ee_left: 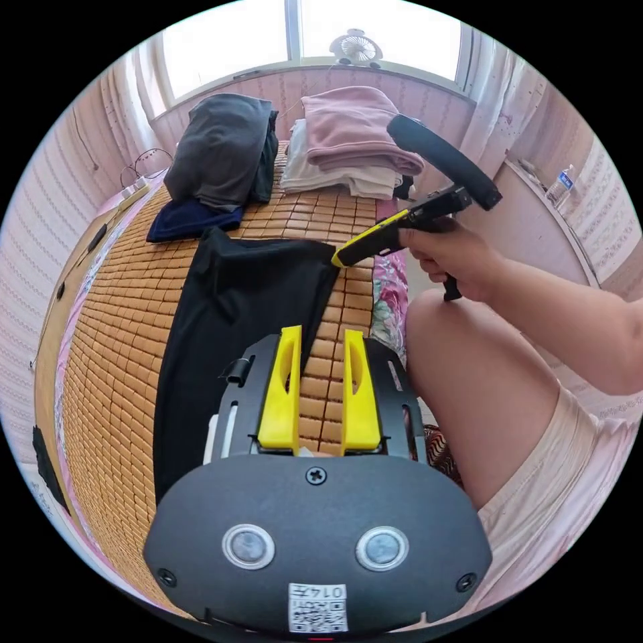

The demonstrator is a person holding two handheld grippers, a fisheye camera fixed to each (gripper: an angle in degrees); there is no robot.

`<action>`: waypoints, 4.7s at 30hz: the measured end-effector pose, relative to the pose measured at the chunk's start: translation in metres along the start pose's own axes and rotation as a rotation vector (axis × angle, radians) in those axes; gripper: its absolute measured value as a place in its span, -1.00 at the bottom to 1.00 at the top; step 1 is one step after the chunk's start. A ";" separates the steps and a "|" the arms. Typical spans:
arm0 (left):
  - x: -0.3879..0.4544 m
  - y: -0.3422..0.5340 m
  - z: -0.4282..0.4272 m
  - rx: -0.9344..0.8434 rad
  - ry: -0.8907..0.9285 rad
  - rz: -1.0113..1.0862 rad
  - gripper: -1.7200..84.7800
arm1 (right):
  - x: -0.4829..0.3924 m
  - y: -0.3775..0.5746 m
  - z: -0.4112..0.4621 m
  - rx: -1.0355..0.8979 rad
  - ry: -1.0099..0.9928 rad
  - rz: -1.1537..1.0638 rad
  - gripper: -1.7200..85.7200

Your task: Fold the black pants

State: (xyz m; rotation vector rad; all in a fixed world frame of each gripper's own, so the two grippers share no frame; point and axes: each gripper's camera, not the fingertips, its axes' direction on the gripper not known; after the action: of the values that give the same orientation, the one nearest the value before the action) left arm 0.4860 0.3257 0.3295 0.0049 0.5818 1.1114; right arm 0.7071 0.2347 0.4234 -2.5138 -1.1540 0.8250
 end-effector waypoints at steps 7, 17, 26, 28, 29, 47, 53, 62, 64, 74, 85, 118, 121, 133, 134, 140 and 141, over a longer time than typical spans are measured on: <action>0.027 -0.052 0.034 -0.043 0.004 0.006 -0.77 | 0.109 0.039 -0.061 0.097 -0.543 -0.012 -0.91; 0.080 -0.023 -0.002 0.002 0.075 0.082 -0.97 | 0.258 0.105 -0.066 0.155 -0.702 0.293 -0.61; 0.117 0.023 -0.055 -0.004 0.026 0.178 -0.98 | 0.294 0.079 -0.020 0.050 -0.928 0.429 -0.81; 0.123 0.034 -0.070 0.014 0.011 0.196 -0.98 | 0.291 0.077 -0.029 0.050 -0.853 0.411 -0.91; 0.124 0.036 -0.074 0.019 0.011 0.195 -0.98 | 0.289 0.075 -0.038 0.063 -0.867 0.385 -0.92; 0.048 0.123 -0.266 0.628 0.143 -0.174 -0.98 | 0.117 -0.031 -0.250 0.356 -0.918 -0.143 -0.94; 0.000 0.282 -0.300 0.577 -0.032 -0.499 -0.97 | -0.099 -0.066 -0.138 0.036 -0.968 -0.322 -0.94; -0.089 0.522 -0.298 0.275 -0.263 -1.282 -0.83 | -0.384 -0.055 0.032 -0.298 -0.646 -0.466 -0.88; -0.101 0.567 -0.287 0.179 -0.224 -1.409 -0.82 | -0.390 -0.049 0.034 -0.292 -0.624 -0.501 -0.87; -0.113 0.582 -0.304 0.239 -0.210 -1.331 -0.83 | -0.295 -0.018 0.008 -0.299 -0.144 -0.401 -0.78; -0.175 0.612 -0.306 0.007 -0.250 -1.308 -0.67 | -0.376 -0.048 0.018 -0.255 -0.073 -0.436 -0.69; -0.091 0.648 -0.380 0.189 -0.242 -1.126 -0.97 | -0.692 -0.105 0.033 -0.300 -0.537 -1.225 -0.93; -0.053 0.617 -0.419 0.356 -0.197 -0.978 -0.97 | -0.628 -0.097 -0.047 -0.189 -0.581 -1.218 -0.93; -0.005 0.577 -0.471 0.480 -0.090 -0.810 -0.98 | -0.524 -0.120 -0.108 -0.150 -0.517 -1.103 -0.94; -0.003 0.581 -0.474 0.474 -0.099 -0.829 -0.98 | -0.532 -0.117 -0.099 -0.151 -0.551 -1.117 -0.94; 0.028 0.620 -0.518 0.469 -0.259 -0.930 -0.98 | -0.579 -0.094 -0.075 -0.166 -0.842 -1.193 -0.94; 0.032 0.627 -0.518 0.454 -0.257 -0.958 -0.98 | -0.578 -0.091 -0.071 -0.170 -0.833 -1.194 -0.94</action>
State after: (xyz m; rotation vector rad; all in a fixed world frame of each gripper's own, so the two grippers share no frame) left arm -0.2604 0.4961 0.0541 0.2358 0.5001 0.0337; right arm 0.3899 -0.1432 0.7458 -1.0099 -2.5757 1.3522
